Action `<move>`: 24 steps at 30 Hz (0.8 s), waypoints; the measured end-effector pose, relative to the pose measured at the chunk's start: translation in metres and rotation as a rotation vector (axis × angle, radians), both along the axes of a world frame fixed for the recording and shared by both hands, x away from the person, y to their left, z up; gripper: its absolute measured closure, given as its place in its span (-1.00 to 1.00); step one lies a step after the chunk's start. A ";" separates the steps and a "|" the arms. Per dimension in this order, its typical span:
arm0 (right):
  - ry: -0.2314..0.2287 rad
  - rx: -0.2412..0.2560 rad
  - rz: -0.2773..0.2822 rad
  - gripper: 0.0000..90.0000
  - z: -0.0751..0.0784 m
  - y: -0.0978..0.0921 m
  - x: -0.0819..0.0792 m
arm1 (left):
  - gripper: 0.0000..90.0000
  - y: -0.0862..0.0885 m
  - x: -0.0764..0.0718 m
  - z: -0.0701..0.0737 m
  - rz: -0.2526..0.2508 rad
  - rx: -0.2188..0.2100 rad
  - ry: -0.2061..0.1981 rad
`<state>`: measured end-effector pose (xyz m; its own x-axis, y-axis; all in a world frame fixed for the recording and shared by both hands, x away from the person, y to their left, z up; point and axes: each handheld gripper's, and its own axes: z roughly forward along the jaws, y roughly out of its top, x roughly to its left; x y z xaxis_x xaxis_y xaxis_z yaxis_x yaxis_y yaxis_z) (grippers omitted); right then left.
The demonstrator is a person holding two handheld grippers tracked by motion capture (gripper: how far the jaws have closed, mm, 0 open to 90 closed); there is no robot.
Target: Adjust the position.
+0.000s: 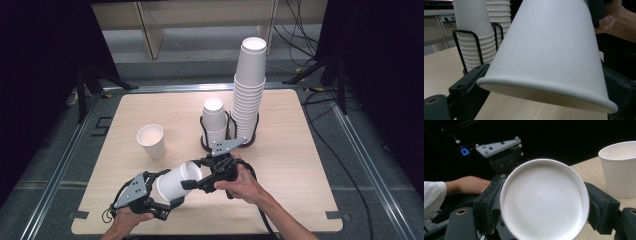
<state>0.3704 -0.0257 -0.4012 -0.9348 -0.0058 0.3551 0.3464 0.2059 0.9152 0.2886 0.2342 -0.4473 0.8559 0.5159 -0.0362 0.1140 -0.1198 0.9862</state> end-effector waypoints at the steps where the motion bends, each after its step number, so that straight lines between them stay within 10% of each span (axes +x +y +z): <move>1: 0.002 -0.004 -0.005 -0.45 0.000 0.000 0.000 | -0.83 0.000 0.000 0.000 0.000 0.005 0.001; 7: 0.036 -0.063 -0.016 -0.48 0.001 -0.003 -0.002 | -0.75 -0.001 0.002 -0.001 -0.015 0.029 0.002; 16: -0.271 -0.287 -0.011 -0.65 0.022 -0.002 -0.013 | -0.73 -0.001 0.002 -0.003 -0.039 0.145 0.020; 24: -0.377 -0.430 0.038 -0.63 0.031 0.004 -0.024 | -0.73 -0.006 0.000 -0.004 -0.067 0.207 0.014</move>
<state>0.3460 -0.0218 -0.3701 -0.9992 0.0298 -0.0250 -0.0024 0.5928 0.8054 0.2883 0.2282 -0.4511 0.8887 0.4555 0.0529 0.1121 -0.3276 0.9381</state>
